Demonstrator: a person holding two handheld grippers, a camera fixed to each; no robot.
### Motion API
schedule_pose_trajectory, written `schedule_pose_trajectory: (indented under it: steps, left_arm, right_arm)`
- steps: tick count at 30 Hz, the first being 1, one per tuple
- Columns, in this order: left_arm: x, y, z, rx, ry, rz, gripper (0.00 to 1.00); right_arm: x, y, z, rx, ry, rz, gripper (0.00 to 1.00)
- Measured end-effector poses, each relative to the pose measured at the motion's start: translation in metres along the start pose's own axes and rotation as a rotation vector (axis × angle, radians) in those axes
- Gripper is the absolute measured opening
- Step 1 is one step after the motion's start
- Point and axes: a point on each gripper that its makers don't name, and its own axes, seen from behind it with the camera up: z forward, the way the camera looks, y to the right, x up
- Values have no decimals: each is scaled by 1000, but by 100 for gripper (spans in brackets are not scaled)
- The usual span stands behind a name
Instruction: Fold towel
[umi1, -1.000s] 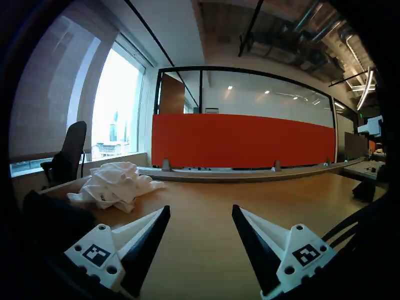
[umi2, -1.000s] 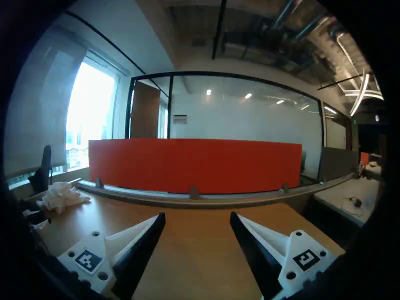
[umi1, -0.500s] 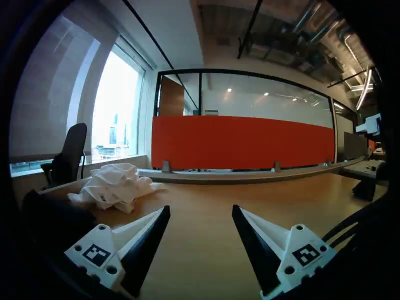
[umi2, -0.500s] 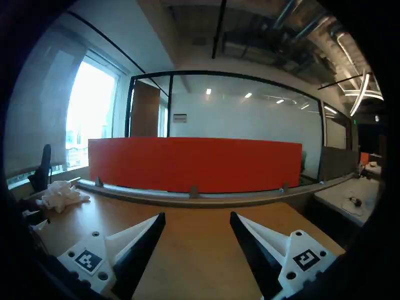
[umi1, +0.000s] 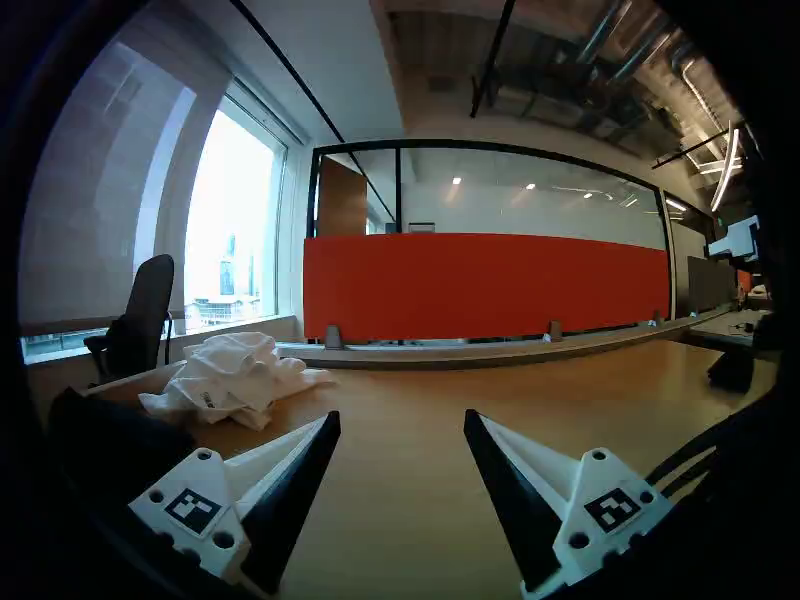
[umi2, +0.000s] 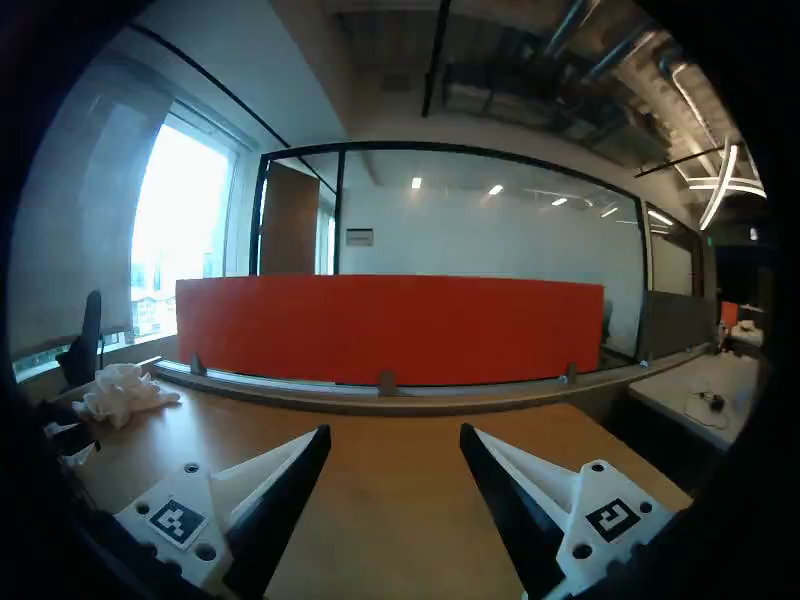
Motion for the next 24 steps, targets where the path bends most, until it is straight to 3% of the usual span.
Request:
schedule_pose_trajectory:
  steps: [15,24]
  left_arm:
    - [-2,1,1,0,1,0,96]
    - [-3,2,1,1,2,0,96]
  right_arm:
    - [29,30,1,-22,91,0,100]
    - [23,55,-1,-42,116,2,100]
